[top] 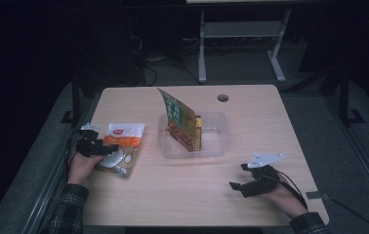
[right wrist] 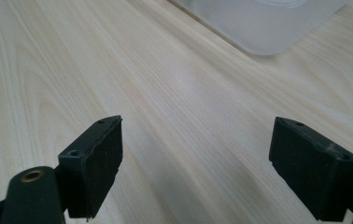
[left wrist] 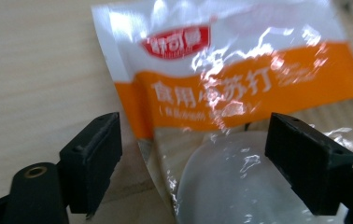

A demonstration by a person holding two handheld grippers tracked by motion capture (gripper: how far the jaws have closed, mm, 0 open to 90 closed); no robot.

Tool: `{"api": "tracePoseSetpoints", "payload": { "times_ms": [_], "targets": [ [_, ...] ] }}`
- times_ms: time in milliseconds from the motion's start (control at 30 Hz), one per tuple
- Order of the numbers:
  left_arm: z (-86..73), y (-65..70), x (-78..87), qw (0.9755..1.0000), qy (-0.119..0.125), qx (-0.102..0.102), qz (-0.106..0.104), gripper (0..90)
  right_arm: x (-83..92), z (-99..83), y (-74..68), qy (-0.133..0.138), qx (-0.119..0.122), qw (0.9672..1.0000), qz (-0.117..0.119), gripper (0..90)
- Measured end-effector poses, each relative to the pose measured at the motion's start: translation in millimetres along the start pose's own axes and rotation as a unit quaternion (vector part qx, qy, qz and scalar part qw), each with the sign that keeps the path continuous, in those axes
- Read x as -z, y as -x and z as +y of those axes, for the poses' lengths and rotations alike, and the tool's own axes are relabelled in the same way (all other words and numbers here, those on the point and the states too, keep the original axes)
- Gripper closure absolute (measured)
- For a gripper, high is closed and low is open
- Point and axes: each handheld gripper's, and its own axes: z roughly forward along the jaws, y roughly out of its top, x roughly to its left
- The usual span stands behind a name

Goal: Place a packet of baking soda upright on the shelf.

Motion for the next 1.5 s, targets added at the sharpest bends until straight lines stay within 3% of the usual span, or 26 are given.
{"api": "tracePoseSetpoints", "payload": {
  "times_ms": [100,233,300,400,500,567,667,867,1133,1367,1500],
  "targets": [
    [-0.4,-0.2,1.0,1.0000,-0.001,-0.002,-0.008,25.9,0.4,-0.3,0.3,0.001,0.002,1.0000,-0.001,17.2],
    [-1.3,-1.2,-0.1,0.9991,-0.003,0.002,-0.042,38.6,0.2,-0.2,-0.3,0.001,0.004,1.0000,-0.001,17.2],
    [-1.3,0.2,0.5,0.9993,-0.002,-0.009,-0.036,50.2,0.3,0.4,-0.9,0.000,0.003,1.0000,-0.001,17.2],
    [-1.3,1.7,1.1,0.9989,-0.003,-0.015,-0.043,68.0,0.1,1.0,-0.6,0.001,0.002,1.0000,-0.002,17.2],
    [-0.2,6.0,2.2,0.9986,-0.009,-0.040,-0.032,84.9,0.1,1.5,0.1,0.001,0.000,1.0000,0.003,17.2],
    [0.4,9.0,3.4,0.9985,-0.007,-0.047,-0.029,87.6,0.1,1.7,-0.4,0.001,-0.002,1.0000,0.006,17.1],
    [0.6,6.9,8.5,0.9979,0.001,-0.044,-0.048,89.3,0.2,2.4,-1.0,0.002,-0.002,1.0000,0.007,17.0],
    [4.8,14.9,30.3,0.9948,0.049,-0.048,-0.076,89.6,0.7,2.4,1.2,0.005,-0.008,0.9999,0.011,17.0],
    [7.0,33.2,59.9,0.9869,0.092,-0.068,-0.113,89.7,1.4,2.6,2.7,0.009,-0.011,0.9998,0.012,17.1],
    [14.5,51.7,83.8,0.9788,0.110,-0.106,-0.137,89.9,0.3,2.0,5.8,0.012,-0.020,0.9996,0.013,17.0],
    [18.1,59.0,92.3,0.9760,0.118,-0.122,-0.137,89.9,-1.4,3.3,5.8,0.008,-0.023,0.9994,0.023,16.5]
  ]
}}
